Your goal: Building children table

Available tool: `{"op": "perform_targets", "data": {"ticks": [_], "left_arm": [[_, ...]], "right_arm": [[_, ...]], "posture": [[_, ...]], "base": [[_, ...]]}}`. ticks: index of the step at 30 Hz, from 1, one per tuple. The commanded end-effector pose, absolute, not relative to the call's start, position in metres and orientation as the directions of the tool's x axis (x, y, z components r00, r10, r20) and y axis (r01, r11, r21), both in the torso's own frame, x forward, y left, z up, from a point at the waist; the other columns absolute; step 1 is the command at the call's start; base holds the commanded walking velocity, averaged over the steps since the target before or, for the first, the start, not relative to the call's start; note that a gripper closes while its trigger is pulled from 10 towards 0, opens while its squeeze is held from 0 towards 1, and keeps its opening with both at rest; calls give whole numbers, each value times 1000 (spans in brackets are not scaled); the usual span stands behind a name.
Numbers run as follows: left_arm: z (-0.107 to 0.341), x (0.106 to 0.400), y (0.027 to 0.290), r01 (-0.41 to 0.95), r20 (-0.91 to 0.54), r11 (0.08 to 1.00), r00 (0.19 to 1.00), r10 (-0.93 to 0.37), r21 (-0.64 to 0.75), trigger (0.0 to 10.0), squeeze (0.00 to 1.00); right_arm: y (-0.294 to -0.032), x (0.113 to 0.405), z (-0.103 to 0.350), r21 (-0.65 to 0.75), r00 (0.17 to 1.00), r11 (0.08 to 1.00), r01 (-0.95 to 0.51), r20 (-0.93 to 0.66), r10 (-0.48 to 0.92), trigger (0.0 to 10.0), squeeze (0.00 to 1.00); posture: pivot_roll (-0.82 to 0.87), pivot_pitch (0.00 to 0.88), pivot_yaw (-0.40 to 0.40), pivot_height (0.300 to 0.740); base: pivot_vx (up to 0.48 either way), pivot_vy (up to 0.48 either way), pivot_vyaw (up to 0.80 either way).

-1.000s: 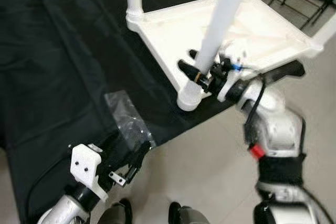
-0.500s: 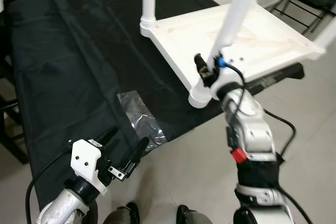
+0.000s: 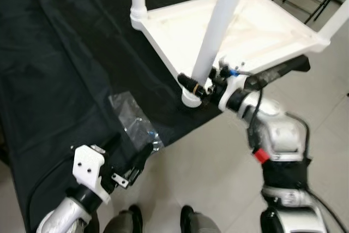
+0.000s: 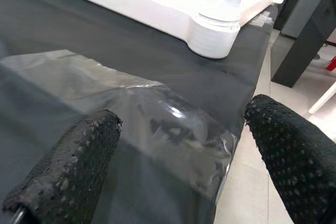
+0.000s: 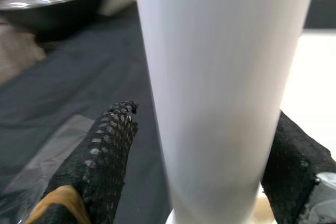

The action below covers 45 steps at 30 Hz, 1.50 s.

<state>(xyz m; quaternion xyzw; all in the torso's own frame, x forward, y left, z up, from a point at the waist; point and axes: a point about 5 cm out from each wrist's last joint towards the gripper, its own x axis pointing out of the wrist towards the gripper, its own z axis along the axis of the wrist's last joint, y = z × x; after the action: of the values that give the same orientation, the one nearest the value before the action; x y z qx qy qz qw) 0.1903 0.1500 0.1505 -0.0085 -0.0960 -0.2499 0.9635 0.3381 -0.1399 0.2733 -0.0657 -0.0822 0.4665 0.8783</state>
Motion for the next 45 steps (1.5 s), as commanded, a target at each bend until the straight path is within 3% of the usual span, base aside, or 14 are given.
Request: {"op": "perform_targets", "data": {"ticks": [1,4,5,12,13,23,25,26,28,29,30,32,37,45], "left_arm": [[149,186,147,484,185,875,858,-480,22,10000,0],[149,185,147,483,185,875,858,-479,22,10000,0],[149,184,146,481,185,876,860,-477,22,10000,0],[149,179,147,474,178,880,864,-471,27,10000,0],[149,178,148,473,174,881,865,-470,29,10000,0],[150,174,150,468,161,883,870,-467,33,10000,0],[149,175,150,469,160,883,869,-468,31,10000,0],[149,175,150,469,160,883,869,-468,31,10000,0],[149,176,150,469,161,883,869,-467,30,10000,0],[149,176,150,469,161,883,869,-467,30,10000,0],[148,177,151,468,161,883,870,-466,29,10000,0],[148,178,151,466,165,884,870,-464,27,10000,0],[147,185,152,471,170,882,867,-468,25,10000,0],[145,192,154,477,170,878,863,-476,39,10000,0]], "right_arm": [[-137,335,271,-192,434,439,-878,68,898,10000,0],[-139,333,272,-209,371,370,-905,36,928,10000,0],[-141,332,273,-225,286,273,-936,-27,958,10000,0],[-141,342,283,-253,179,149,-956,-101,979,10000,0],[-140,343,287,-265,147,113,-958,-110,983,0,0],[-149,348,293,-298,108,63,-953,-136,985,0,0],[-154,352,277,-325,310,265,-908,-96,946,0,0],[-154,352,277,-325,310,265,-908,-96,946,0,0],[-154,357,249,-289,609,574,-766,-43,792,0,0],[-154,357,249,-289,609,574,-766,-43,792,0,0],[-164,357,226,-290,873,833,-472,-25,486,0,0],[-153,326,197,-308,928,880,-362,-35,370,0,0],[-116,277,173,-224,934,907,-356,-64,351,0,0],[-99,299,177,-184,919,901,-393,-38,392,0,0]], "posture": [[42,296,-89,740],[50,299,-93,740],[62,301,-96,740],[82,301,-95,740],[94,312,-91,740],[84,321,-77,740],[74,317,-82,740],[74,317,-82,740],[65,313,-93,740],[65,313,-93,740],[49,300,-99,740],[52,296,-87,740],[22,278,-64,740],[31,254,-65,740]], "base": [[0,0,0],[0,0,0],[0,0,0],[0,0,0],[0,0,0],[0,0,0],[0,0,0],[0,0,0],[0,0,0],[0,0,0],[0,0,0],[0,0,0],[0,0,0],[0,0,0]]}}
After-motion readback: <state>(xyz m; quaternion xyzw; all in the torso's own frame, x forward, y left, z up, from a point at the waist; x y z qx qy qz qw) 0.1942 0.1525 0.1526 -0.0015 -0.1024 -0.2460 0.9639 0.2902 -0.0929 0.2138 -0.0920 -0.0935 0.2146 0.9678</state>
